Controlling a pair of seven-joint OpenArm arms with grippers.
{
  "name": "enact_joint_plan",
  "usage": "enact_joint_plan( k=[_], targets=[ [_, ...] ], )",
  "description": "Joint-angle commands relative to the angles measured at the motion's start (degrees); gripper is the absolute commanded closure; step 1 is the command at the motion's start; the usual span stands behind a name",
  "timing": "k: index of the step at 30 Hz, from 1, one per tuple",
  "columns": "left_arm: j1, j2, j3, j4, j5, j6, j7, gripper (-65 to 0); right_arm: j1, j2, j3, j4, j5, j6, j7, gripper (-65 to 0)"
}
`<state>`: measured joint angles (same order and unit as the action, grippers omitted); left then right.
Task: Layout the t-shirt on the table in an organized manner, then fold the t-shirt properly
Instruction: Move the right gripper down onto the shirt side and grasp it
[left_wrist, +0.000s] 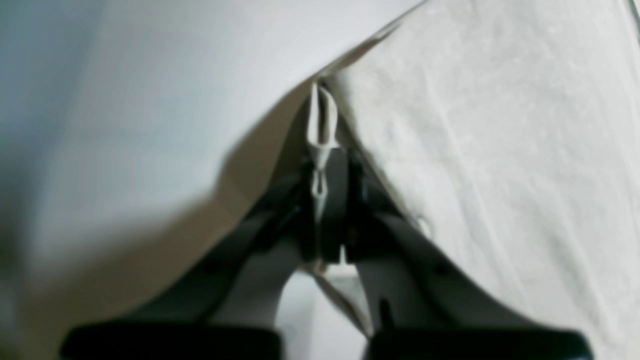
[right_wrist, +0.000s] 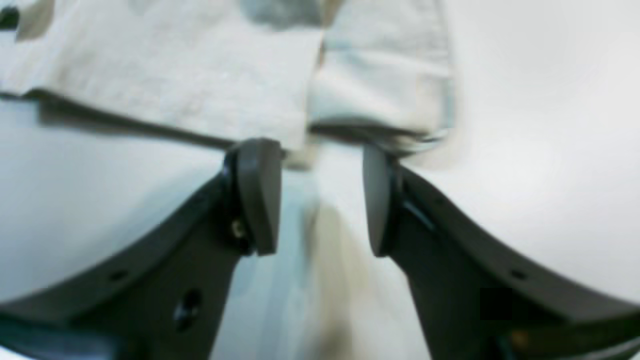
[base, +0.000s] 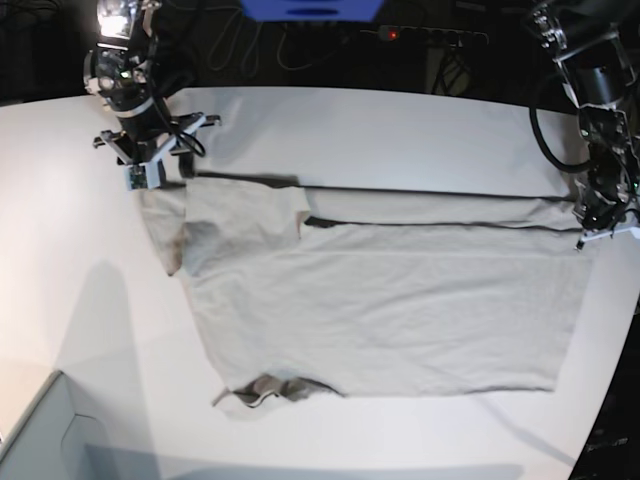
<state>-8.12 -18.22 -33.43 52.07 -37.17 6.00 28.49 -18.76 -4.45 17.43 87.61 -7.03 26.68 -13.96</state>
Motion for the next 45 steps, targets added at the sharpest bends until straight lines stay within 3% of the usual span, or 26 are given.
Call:
enact_joint_plan(
  k=[1,23,26,32,40,45],
  targets=[
    [-0.9,-1.2,-0.2,0.8,-0.2,-0.2,-0.8,-0.1,0.4,0.0,-0.4,0.4,0.8,-0.3,1.3,-27.1],
    [-0.9,-1.2,-0.2,0.8,-0.2,-0.2,-0.8,-0.1,4.0,0.1,-2.8,-5.5,0.7,-0.3,1.2,-26.3],
    [-0.9,-1.2,-0.2,0.8,-0.1,-0.2,-0.8,-0.1,4.3,0.1,-2.8,-5.8,0.7,-0.3,1.2,-20.7],
    [-1.0,-1.2,-0.2,0.8,0.0,-0.2,-0.8,-0.1,4.4,0.4,-2.9,-5.9,0.7,-0.3,1.2,0.0],
    [-1.0,-1.2,-0.2,0.8,-0.2,-0.2,-0.8,-0.1,6.3,0.3,-2.9,2.4,1.0,-0.3,1.3,0.0],
    [-0.9,-1.2,-0.2,0.8,0.0,-0.2,-0.8,-0.1,13.5,0.4,-6.1,4.7,1.0,-0.3,-1.2,0.0]
  ],
)
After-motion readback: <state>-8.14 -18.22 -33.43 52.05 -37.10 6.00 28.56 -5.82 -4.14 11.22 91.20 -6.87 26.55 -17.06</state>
